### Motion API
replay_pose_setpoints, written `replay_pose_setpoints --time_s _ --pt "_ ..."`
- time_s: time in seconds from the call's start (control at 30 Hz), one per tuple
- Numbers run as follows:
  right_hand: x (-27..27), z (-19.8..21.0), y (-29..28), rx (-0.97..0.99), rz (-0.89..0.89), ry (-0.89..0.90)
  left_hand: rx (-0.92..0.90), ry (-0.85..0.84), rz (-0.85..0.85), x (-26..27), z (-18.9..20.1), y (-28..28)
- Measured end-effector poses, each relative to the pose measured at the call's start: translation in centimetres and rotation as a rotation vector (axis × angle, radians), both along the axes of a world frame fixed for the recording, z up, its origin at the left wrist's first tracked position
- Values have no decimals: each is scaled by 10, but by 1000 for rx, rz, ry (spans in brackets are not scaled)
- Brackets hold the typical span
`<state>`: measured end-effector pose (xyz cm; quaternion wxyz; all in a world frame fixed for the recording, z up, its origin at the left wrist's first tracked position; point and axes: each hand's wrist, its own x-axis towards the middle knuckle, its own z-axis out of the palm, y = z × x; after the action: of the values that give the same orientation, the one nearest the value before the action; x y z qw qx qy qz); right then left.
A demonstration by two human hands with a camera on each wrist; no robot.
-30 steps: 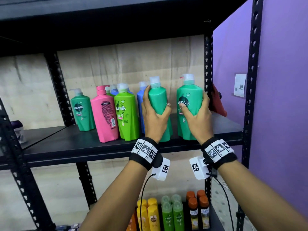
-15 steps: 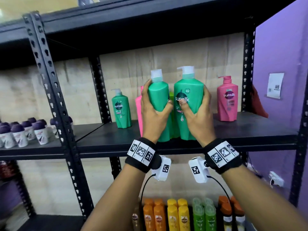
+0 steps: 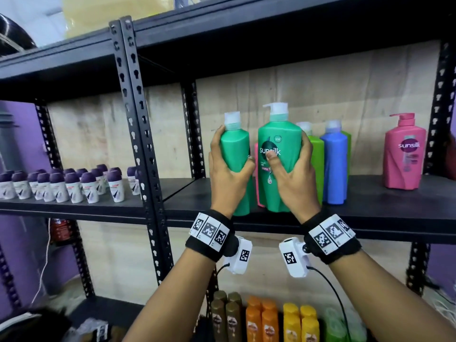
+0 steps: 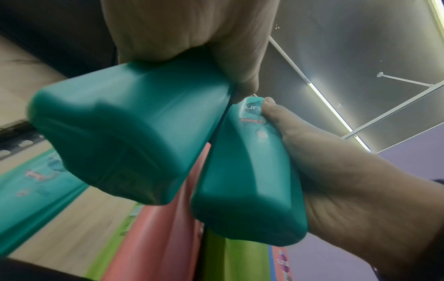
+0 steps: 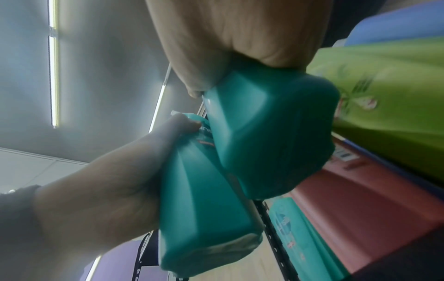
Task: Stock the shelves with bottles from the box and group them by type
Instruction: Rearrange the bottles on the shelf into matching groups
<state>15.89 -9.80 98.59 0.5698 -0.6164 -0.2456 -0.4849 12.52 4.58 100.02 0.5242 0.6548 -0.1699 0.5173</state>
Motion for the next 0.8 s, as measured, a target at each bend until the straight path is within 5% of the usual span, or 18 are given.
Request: replay_pose_setpoints --time_s 0.8 --pt "50 -30 116 -74 -104 104 42 125 44 69 -25 126"
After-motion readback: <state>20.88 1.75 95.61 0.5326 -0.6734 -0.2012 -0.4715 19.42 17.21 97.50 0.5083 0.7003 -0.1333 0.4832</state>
